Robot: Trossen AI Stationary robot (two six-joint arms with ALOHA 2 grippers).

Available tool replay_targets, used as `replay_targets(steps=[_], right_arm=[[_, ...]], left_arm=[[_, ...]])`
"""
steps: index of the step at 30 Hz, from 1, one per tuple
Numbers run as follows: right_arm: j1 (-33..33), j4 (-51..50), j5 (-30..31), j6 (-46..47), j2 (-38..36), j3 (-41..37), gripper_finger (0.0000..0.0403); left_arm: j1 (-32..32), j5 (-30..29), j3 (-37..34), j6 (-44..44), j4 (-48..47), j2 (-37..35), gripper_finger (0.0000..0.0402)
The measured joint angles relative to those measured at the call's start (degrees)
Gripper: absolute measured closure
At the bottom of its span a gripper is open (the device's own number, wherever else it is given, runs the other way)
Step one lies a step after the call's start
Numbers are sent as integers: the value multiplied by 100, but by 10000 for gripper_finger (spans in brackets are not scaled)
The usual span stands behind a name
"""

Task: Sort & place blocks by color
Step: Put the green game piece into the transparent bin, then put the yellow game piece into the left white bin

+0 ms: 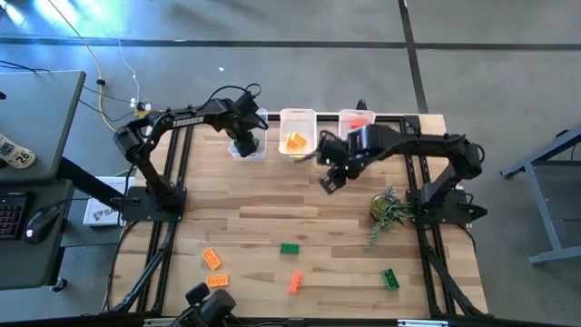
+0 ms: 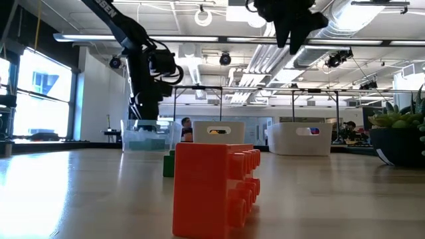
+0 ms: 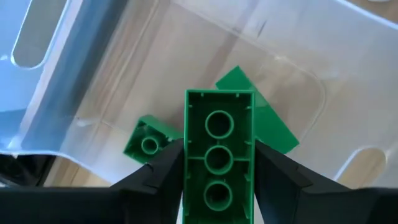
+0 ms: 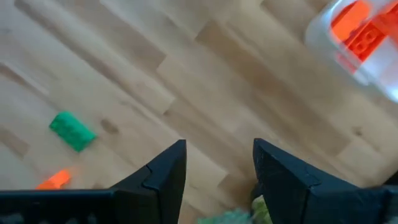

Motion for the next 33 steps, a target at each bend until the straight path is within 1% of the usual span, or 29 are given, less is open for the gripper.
replay_targets(steps=[5,11,14,17,20,24,33], right_arm=[[636,-1,323,684,2,0,231],[1287,0,530,1450,2,0,231],[1518,2,566,1657,2,0,231],[1643,14,680,1748,2,0,231],[1681,17,705,1694,2,0,231],[1676,44,707,1310,2,0,231],[1497,48,709,433,4,0,231]], left_arm=[[0,-137,0,-12,198,14,247],[0,-199,0,-15,252,8,243],[-3,-198,0,-14,244,6,233],[-4,-219,0,-19,239,5,214],[-4,-263,0,-96,188,1,191],[-4,-352,34,-347,-86,1,172],[-65,-318,690,-644,-1272,-151,171]])
